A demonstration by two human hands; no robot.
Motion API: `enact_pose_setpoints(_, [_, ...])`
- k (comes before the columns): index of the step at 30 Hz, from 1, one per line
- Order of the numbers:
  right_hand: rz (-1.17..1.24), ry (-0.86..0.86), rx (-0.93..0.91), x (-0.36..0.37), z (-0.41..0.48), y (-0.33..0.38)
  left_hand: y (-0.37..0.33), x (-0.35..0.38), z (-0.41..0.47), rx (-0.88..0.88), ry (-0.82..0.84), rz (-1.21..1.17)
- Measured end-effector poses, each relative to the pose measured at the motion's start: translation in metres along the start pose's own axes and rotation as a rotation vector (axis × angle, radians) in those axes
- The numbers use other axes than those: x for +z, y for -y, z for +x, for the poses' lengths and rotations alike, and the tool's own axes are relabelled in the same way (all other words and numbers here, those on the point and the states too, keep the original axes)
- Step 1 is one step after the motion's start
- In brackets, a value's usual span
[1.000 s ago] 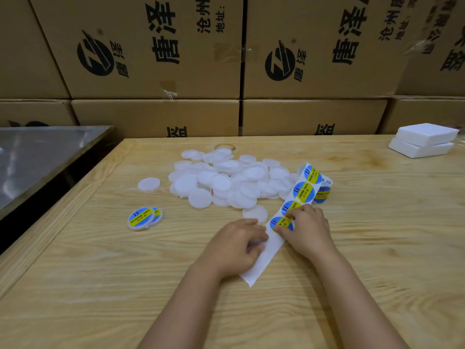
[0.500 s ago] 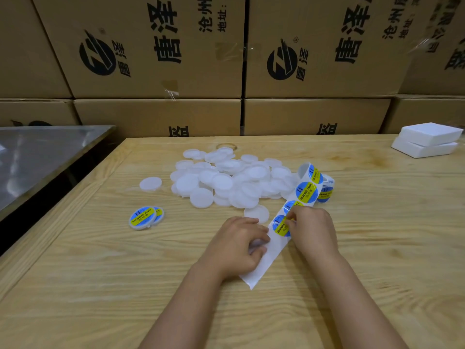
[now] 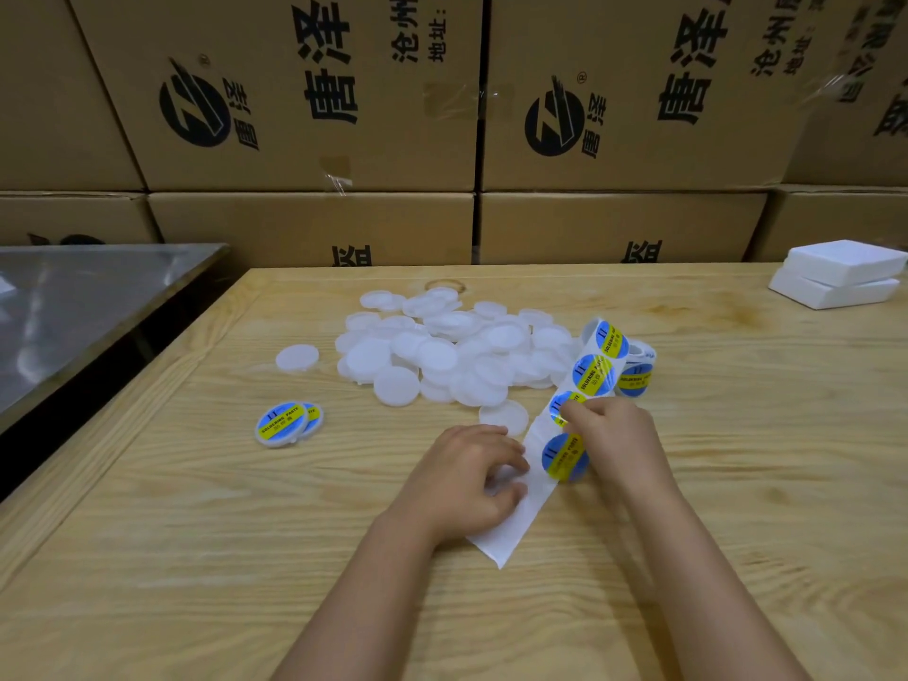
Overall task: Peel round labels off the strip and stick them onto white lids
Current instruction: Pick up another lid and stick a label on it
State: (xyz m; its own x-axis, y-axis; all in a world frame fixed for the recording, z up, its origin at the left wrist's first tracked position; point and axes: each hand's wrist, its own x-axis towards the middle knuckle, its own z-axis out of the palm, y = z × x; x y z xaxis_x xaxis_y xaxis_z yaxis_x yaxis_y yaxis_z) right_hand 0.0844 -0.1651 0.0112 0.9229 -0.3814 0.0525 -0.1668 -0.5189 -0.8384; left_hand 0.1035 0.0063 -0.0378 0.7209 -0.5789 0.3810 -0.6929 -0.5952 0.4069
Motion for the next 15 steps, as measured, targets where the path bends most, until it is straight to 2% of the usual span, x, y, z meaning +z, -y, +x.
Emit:
enact_pose_setpoints(4, [0.111,0.019,0.029,-0.004,-0.004,0.005,-0.002,-0.002,0.000,-0.017,-0.015,-0.075])
enact_pose_setpoints(8, [0.328,-0.034,-0.040,-0.002,-0.003,0.004,-0.002,-0.002,0.001,-0.117,-0.149,-0.149])
enact_pose_setpoints(10, [0.489,-0.082,-0.060,0.001,-0.003,0.003,0.000,-0.001,0.001,-0.153,-0.218,-0.107])
enact_pose_setpoints(12, [0.599,-0.090,-0.070,0.005,-0.001,0.003,0.003,0.002,0.002,-0.180,-0.215,-0.042])
enact_pose_setpoints(15, [0.625,-0.055,-0.150,0.018,-0.002,0.002,0.007,0.004,0.004,-0.232,-0.172,0.034])
